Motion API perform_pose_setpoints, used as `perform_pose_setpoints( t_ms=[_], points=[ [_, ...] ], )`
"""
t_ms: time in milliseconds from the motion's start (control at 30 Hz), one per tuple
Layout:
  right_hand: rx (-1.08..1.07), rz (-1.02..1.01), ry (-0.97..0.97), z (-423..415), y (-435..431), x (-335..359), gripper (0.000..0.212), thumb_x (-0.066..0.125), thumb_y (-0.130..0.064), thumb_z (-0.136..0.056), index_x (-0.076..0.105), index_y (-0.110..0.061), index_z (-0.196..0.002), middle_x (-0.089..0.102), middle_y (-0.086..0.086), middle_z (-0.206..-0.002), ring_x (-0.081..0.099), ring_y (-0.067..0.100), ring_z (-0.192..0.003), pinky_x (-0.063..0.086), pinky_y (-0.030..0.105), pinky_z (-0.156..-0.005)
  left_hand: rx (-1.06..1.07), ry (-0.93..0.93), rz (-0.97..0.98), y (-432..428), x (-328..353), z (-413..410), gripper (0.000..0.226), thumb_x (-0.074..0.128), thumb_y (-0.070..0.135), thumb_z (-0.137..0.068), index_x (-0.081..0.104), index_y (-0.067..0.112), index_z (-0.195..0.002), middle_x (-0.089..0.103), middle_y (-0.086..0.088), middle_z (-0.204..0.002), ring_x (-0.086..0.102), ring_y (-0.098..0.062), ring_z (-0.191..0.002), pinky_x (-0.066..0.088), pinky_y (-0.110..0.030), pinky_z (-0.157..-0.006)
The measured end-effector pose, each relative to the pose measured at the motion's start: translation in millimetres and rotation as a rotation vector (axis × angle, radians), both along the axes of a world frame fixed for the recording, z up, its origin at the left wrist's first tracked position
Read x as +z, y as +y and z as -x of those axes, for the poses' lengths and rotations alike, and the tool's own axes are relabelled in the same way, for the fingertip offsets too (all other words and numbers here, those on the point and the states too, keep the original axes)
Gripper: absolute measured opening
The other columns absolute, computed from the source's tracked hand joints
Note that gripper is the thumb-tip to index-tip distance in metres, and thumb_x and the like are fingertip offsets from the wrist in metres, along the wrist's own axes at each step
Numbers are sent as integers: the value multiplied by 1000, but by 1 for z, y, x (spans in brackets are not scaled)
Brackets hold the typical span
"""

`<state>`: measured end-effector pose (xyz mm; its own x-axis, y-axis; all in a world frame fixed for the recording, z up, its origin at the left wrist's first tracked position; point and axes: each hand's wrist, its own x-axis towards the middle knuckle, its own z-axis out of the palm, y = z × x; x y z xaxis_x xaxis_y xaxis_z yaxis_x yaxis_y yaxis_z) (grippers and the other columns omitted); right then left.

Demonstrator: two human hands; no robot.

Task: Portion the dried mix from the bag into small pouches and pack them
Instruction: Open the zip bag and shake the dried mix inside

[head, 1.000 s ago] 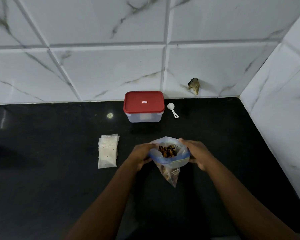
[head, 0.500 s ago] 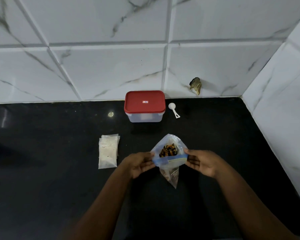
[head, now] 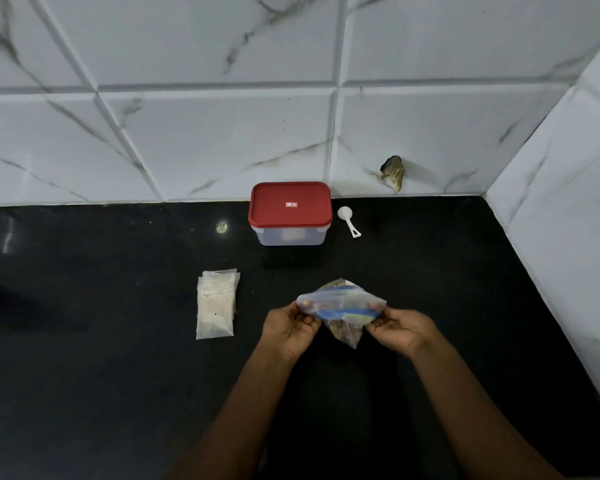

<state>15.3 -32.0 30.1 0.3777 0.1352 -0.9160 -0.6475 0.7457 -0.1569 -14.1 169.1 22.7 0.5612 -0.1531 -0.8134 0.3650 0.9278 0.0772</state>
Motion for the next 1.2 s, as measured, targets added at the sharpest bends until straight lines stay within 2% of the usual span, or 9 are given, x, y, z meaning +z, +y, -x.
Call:
perform_pose_setpoints(
  t_ms=[100,233,333,467,567,700,900,1100,1200],
  points=[
    [43,-13,-4,2,5,-1,33,33,-8,-106,58,11,-114,62,32,-113,61,42,-106,42,56,-104,6,-15,-27,-5,-6,-1,32,37,10,-108,61,-8,-120,66,-31,-113,66,-38,-101,51,-49,-99],
    [63,-6,-89,2,9,-7,32,38,-22,-107,63,-6,-119,66,-9,-104,65,14,-102,44,40,-107,-70,-36,-179,-3,-23,2,32,46,5,-102,62,-4,-128,66,-27,-126,65,-35,-118,54,-49,-102],
    [254,193,-137,3,8,-6,28,49,-29,-104,64,-6,-111,68,15,-104,65,31,-96,51,48,-79,-311,-84,-441,3,-27,8,27,51,5,-99,63,2,-122,67,-22,-122,67,-33,-108,56,-44,-85],
    [519,512,-219,4,5,-5,28,64,-39,-95,69,-15,-107,71,11,-105,65,28,-101,52,43,-80,-667,-134,-934,12,-27,6,30,63,24,-98,56,12,-125,66,-9,-118,67,-20,-102,50,-28,-71],
    [698,740,-420,6,3,-8,31,75,-37,-87,68,-22,-113,70,3,-110,67,20,-102,56,36,-80,-908,-332,-1371,23,-31,-6,51,79,29,-86,55,25,-131,57,3,-124,62,-12,-109,54,-27,-83],
    [881,978,-624,8,1,-5,29,79,-24,-85,68,-28,-111,68,-9,-103,66,5,-93,55,23,-74,-1141,-608,-1568,25,-25,-19,17,72,28,-93,69,30,-110,64,9,-113,66,-6,-100,58,-31,-91],
    [982,1090,-668,-3,-1,-5,20,64,-34,-97,72,-25,-113,69,-11,-99,64,1,-91,49,20,-69,-1090,-590,-1416,24,-22,-31,13,57,27,-104,69,24,-104,72,0,-103,72,-11,-88,57,-23,-74],
    [907,813,-417,-22,8,-9,21,58,-39,-100,70,-23,-106,70,5,-106,66,20,-98,54,39,-87,-789,-313,-674,14,-12,-39,30,53,25,-105,66,10,-127,67,-19,-128,65,-32,-118,55,-46,-100],
    [784,642,-255,-26,14,-15,30,58,-38,-100,69,-13,-111,72,13,-107,68,28,-103,51,48,-100,-676,-187,-505,7,-12,-38,27,53,20,-105,65,7,-125,69,-20,-126,67,-33,-118,54,-51,-101]
  ],
)
